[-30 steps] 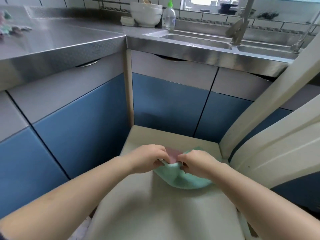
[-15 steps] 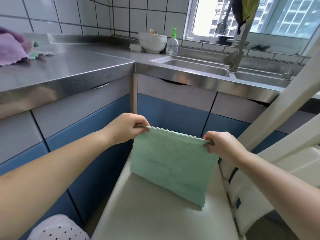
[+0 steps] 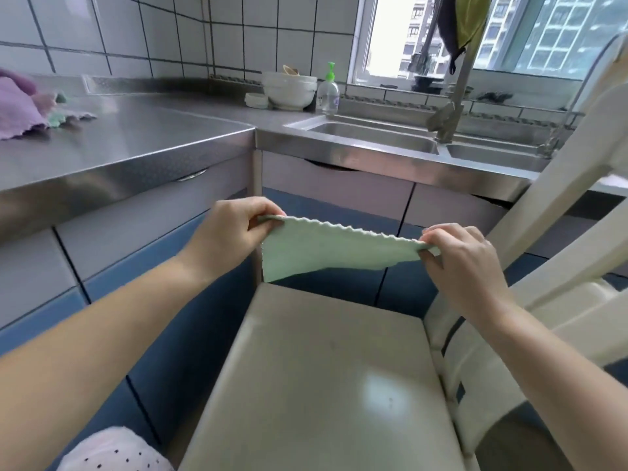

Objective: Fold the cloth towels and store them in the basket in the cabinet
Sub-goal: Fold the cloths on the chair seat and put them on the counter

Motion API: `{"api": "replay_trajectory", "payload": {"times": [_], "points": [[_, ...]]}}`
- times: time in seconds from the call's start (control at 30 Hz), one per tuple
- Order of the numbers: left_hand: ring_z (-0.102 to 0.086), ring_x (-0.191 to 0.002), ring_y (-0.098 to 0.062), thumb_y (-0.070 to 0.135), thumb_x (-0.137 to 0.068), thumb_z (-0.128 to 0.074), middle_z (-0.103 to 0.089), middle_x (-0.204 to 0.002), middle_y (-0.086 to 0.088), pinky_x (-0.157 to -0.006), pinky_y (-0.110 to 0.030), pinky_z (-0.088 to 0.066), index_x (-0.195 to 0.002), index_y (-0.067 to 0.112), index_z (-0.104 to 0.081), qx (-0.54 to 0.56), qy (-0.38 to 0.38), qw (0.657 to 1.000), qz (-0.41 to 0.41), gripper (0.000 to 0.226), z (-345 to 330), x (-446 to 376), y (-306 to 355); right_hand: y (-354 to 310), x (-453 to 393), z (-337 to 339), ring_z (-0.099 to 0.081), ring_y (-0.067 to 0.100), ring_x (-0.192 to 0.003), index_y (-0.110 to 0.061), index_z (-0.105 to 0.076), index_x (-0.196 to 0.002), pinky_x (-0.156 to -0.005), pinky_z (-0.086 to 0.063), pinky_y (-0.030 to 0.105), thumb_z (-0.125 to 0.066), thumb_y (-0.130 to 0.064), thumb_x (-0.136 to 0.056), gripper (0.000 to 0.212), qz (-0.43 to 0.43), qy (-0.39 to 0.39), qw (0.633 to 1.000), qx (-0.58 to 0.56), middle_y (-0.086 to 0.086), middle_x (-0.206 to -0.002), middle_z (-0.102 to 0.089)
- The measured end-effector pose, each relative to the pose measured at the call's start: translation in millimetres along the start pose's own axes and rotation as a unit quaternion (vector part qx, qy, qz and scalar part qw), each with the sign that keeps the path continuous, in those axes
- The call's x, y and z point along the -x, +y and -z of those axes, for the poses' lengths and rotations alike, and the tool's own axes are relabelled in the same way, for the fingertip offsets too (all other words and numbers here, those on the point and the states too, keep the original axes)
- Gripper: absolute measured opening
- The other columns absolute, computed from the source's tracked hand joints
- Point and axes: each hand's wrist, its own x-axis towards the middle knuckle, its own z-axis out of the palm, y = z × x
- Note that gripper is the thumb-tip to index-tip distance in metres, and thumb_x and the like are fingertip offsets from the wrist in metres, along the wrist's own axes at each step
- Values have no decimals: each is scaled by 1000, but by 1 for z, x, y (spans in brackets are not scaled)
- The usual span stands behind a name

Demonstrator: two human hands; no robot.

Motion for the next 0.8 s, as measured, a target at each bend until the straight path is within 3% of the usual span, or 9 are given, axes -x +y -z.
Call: {"api": "replay_trajectory", "payload": {"times": [0.1, 0.23, 0.37, 0.43, 0.5, 0.6, 0.8], "points": [[-62, -77, 1, 12, -87, -64, -69, -81, 14, -67, -10, -45, -90, 19, -71, 32, -56, 997, 49, 10, -19, 58, -6, -8, 63, -18, -58, 35, -101, -15, -68, -77, -78, -46, 44, -74, -16, -76, 6, -27, -26, 999, 19, 5, -113, -67], [-62, -74, -3, 24, -90, -61, -68, -78, 12, -66, -22, -47, -89, 25, -68, 52, -159, 971, 168, 7, -53, 144, -22, -16, 155, -47, -52, 34, -123, -21, -63, -74, -99, -34, 60, -82, -19, -66, 20, -26, -175, 984, 20, 7, -120, -64], [-59, -75, -4, 36, -95, -49, -65, -81, 15, -69, -27, -48, -91, 32, -58, 30, -247, 940, 234, 10, -75, 216, -27, -18, 225, -63, -62, 25, -111, -27, -53, -77, -87, -40, 66, -87, -17, -49, 45, 7, -282, 959, -24, -3, -103, -69], [-56, -69, -8, 37, -95, -46, -62, -75, 12, -65, -27, -45, -89, 33, -54, 10, -266, 933, 242, 11, -80, 239, -22, -19, 249, -62, -65, 13, -98, -29, -54, -84, -89, -43, 57, -79, -14, -56, 41, -20, -312, 947, -79, -11, -91, -69], [-56, -70, -7, 36, -95, -46, -61, -76, 14, -64, -26, -44, -90, 33, -52, -10, -268, 930, 250, 8, -81, 253, -18, -19, 263, -56, -62, 7, -85, -27, -57, -88, -92, -48, 40, -69, -12, -72, 25, -80, -330, 931, -131, -14, -86, -67], [-56, -67, -6, 36, -95, -47, -62, -73, 12, -61, -27, -44, -90, 32, -52, -28, -257, 931, 258, 8, -79, 261, -14, -22, 267, -40, -59, 10, -69, -30, -51, -88, -66, -50, 30, -63, -19, -85, 16, -133, -364, 908, -156, -10, -79, -64], [-50, -55, -5, 38, -94, -49, -57, -62, 5, -51, -20, -34, -86, 34, -51, -15, -281, 917, 282, 9, -72, 267, -2, -27, 268, -30, -57, 9, -72, -32, -56, -81, -58, -42, 19, -66, -22, -85, 15, -223, -358, 874, -240, -8, -75, -66]]}}
